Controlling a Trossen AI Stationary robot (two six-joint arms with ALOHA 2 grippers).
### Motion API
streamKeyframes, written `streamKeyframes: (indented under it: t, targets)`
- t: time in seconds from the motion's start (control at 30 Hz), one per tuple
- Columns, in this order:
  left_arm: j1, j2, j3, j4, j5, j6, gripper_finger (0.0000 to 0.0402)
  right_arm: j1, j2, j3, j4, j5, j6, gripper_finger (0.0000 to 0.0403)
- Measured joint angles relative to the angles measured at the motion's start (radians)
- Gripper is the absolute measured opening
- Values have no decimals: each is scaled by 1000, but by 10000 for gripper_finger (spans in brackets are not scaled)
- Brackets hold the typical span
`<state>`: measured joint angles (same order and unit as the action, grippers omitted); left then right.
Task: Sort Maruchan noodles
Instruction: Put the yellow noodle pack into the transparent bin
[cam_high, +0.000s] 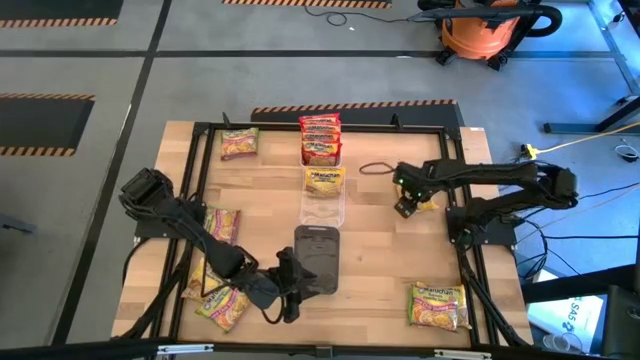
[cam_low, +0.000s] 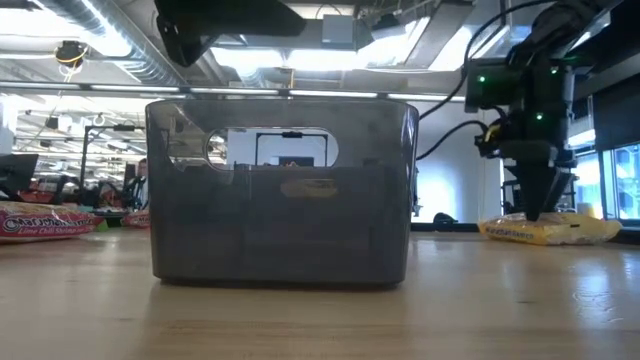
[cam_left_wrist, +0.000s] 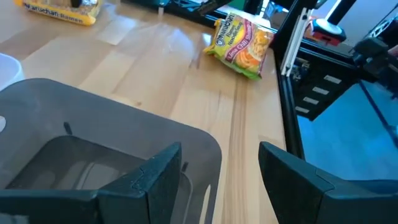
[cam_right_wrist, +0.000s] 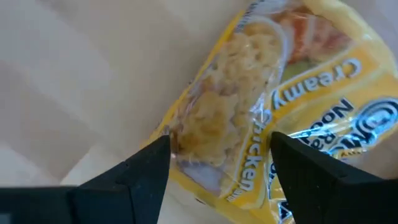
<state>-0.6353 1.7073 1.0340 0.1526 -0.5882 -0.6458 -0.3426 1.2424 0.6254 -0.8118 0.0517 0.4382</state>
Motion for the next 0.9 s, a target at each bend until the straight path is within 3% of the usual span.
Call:
streamKeyframes:
  t: [0.53, 0.9]
  targets:
    - [22, 0, 0, -1, 3, 29, 208, 497, 52, 3, 122, -71, -102, 253]
    - [54, -1, 0, 29, 35, 29, 208, 845, 119, 0, 434, -79, -96, 253]
